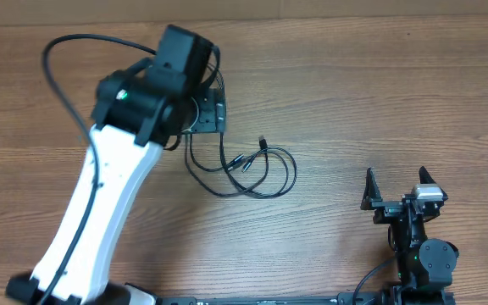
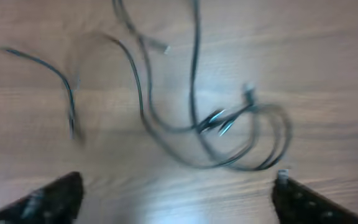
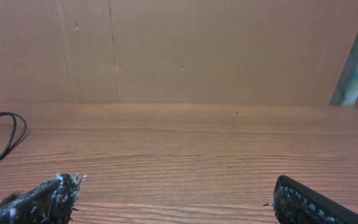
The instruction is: Untangle cables
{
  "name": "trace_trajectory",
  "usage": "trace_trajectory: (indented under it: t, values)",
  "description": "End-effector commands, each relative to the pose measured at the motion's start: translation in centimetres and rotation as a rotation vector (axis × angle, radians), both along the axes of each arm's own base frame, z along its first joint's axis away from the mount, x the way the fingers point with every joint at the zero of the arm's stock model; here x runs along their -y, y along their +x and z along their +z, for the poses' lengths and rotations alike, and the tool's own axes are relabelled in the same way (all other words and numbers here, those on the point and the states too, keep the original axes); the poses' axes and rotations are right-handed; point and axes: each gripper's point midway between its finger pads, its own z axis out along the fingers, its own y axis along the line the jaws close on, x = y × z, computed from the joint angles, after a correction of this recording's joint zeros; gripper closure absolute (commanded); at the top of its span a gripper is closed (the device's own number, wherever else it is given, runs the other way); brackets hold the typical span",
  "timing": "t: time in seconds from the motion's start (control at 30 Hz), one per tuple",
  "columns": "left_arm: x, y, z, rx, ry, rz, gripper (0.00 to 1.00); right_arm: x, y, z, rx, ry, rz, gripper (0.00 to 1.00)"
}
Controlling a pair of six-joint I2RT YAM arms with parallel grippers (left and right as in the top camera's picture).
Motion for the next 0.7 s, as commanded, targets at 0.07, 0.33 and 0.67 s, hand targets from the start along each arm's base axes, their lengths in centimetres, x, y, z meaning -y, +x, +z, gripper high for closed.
trace_trajectory:
  t: [0.07,0.33,0.67]
  values:
    - [-0.6,0.2,-5.1,-0.190,0.118,0.015,0.00,0.0,0.0,-0.1,0.006,0.005,0.001,0.00]
    - [-1.9,3.4,-11.3,-0.285,0.276,0.087,0.00,0.0,0.0,-0.1,0.006,0.005,0.001,0.00]
    - [-5.0,4.3,-19.0,-0.579,0.019,0.256,0.00,0.0,0.0,-0.1,0.006,0.005,0.001,0.00]
